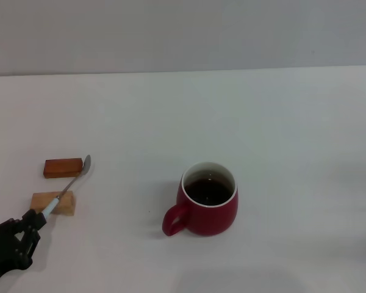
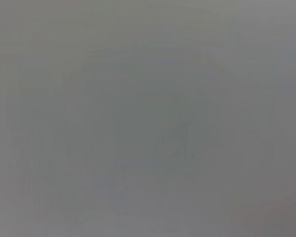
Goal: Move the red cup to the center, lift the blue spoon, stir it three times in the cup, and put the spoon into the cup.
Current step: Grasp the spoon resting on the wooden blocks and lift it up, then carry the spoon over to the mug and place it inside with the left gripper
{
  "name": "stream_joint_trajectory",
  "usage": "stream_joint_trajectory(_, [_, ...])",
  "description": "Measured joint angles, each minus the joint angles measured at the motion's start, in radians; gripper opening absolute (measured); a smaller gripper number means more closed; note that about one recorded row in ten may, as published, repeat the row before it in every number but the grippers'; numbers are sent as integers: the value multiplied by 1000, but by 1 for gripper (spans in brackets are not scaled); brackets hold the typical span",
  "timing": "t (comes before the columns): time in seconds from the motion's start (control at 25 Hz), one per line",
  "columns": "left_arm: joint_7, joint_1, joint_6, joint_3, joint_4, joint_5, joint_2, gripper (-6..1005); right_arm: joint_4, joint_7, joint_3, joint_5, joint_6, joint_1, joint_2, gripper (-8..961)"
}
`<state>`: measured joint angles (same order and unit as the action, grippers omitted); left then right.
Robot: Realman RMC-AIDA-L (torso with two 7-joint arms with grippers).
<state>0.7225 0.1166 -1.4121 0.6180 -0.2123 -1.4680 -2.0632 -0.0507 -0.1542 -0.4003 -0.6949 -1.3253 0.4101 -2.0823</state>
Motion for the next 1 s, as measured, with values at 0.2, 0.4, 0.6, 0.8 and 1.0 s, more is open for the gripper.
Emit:
stream_joint_trajectory(0.2, [-9, 1, -10, -3, 2, 0, 0, 133, 0, 1, 0, 0, 0, -2, -1, 0])
stream_joint_trajectory(0.4, [-9, 7, -22, -10, 2, 0, 0, 133, 0, 1, 0, 0, 0, -2, -1, -1])
stream_joint_trajectory(0.6, [-2, 18, -37, -12, 1, 0, 4, 133, 0, 1, 0, 0, 0, -2, -1, -1])
stream_joint_trajectory(0.8, [25, 69, -42, -6, -9, -5, 8, 133, -1, 1, -1, 0, 0, -2, -1, 0])
stream_joint_trajectory(1.0, [43, 138, -29, -4, -22, -8, 10, 133, -2, 1, -3, -2, 0, -8, -1, -1])
